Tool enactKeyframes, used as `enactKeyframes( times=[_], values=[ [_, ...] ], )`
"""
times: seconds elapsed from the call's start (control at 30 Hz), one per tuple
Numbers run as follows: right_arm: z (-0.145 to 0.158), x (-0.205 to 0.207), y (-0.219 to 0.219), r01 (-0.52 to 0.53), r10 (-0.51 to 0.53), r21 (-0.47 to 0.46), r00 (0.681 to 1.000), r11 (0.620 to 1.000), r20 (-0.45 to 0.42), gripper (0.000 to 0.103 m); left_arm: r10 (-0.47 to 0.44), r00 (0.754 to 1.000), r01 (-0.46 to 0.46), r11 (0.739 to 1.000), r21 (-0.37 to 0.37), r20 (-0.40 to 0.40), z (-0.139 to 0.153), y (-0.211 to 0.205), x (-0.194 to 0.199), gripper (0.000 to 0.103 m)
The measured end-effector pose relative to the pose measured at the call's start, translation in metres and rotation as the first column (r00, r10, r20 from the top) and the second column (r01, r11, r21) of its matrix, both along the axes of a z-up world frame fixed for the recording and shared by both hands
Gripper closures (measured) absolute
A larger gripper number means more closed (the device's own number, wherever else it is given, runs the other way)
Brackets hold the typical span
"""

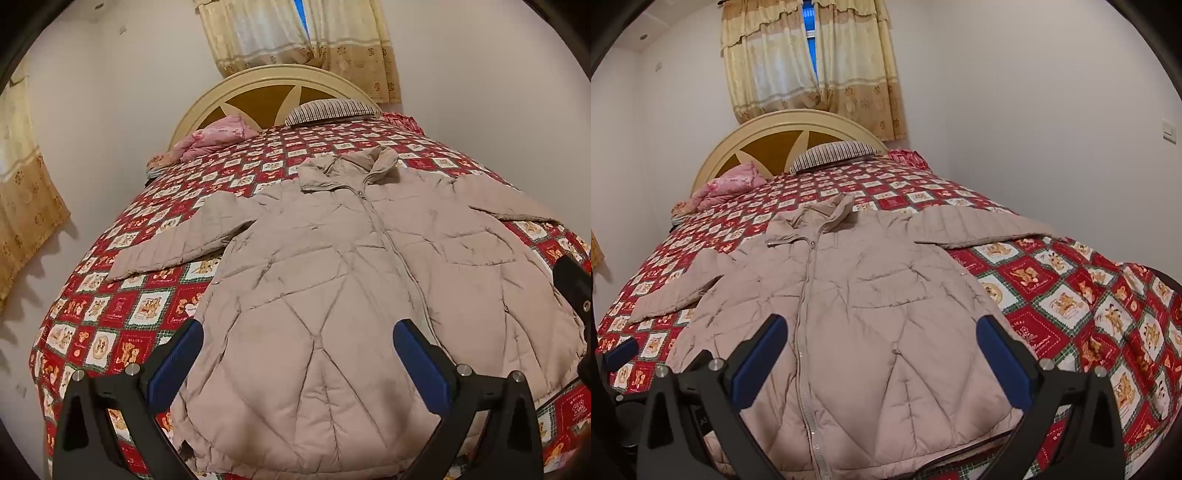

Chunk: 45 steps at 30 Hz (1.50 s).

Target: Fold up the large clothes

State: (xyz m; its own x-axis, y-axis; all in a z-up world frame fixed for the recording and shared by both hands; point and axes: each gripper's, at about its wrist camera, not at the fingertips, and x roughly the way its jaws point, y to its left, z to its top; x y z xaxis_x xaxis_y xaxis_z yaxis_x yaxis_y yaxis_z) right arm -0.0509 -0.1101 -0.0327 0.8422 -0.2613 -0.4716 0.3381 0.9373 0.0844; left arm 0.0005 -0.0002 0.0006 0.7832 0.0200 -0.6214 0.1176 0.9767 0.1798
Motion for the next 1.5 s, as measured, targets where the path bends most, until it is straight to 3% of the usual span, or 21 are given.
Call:
enactKeyframes(
  times=[0.4,1.5],
  values=[
    [-0.004,0.003,-0.001,-0.006,0.006,0.006,1.0,1.0,-0.017,0.0,-0.016,1.0,0.015,0.998,-0.054,-0.023,-0.002,0.002,-0.001,0.001],
    [-0.012,0.006,0.003,-0.005,0.006,0.033,0.999,0.999,-0.037,0.0,-0.019,0.999,0.016,0.998,-0.056,-0.044,-0.008,0.003,-0.001,0.001]
  ],
)
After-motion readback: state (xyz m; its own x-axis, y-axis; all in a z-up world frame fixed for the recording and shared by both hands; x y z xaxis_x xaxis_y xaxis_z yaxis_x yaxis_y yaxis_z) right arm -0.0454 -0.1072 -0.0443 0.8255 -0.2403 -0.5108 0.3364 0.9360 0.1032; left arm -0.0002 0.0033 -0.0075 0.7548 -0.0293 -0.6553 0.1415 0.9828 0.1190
